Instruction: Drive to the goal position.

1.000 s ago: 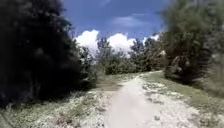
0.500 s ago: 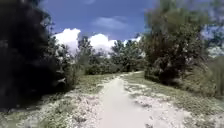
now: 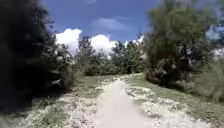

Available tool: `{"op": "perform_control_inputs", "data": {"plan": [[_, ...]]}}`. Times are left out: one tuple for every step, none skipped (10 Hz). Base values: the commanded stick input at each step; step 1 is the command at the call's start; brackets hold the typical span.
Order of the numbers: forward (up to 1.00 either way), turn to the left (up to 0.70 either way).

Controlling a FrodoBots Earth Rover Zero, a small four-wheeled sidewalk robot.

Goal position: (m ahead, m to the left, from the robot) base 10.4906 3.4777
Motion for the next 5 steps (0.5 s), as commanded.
{"op": "perform_control_inputs", "data": {"plan": [[0.50,0.00],[0.50,0.00],[0.50,0.00],[0.50,0.00],[0.50,0.00]]}}
